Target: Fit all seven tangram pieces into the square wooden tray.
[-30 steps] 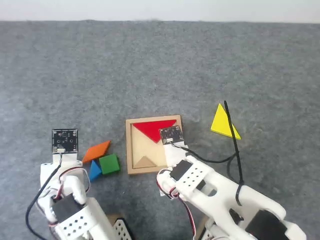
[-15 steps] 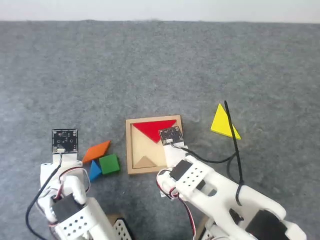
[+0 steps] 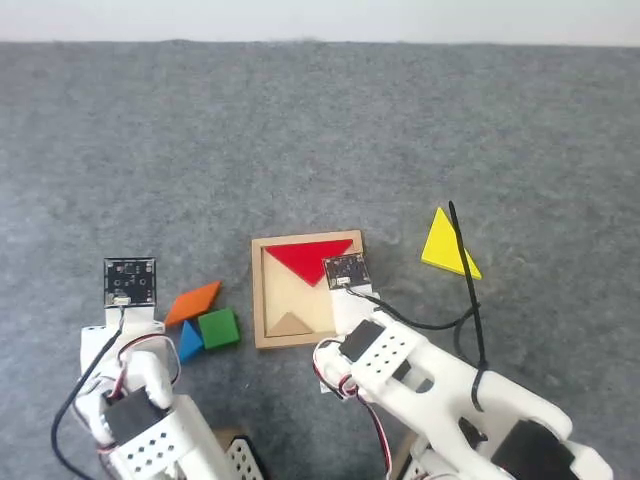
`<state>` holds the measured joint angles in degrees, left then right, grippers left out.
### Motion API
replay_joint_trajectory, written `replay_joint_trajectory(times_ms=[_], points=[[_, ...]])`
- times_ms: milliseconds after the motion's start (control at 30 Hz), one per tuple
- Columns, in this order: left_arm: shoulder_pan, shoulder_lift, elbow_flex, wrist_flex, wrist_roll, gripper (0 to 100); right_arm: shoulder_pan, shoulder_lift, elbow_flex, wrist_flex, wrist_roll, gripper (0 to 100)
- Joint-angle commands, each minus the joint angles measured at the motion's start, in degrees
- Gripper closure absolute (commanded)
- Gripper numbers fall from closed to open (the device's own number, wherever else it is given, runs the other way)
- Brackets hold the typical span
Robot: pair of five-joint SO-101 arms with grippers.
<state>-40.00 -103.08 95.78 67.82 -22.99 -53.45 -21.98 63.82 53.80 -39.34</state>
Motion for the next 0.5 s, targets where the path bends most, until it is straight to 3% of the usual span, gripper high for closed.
replay_joint_trajectory(times_ms=[0,467], points=[[-0.1,-1.3,-0.3,-0.7,-0.5,99,-1.8,1.4,1.1,1.5,-0.7,68.1],[-0.1,-1.3,-0.3,-0.7,-0.5,99,-1.8,1.7,1.1,0.7,-0.7,68.1]])
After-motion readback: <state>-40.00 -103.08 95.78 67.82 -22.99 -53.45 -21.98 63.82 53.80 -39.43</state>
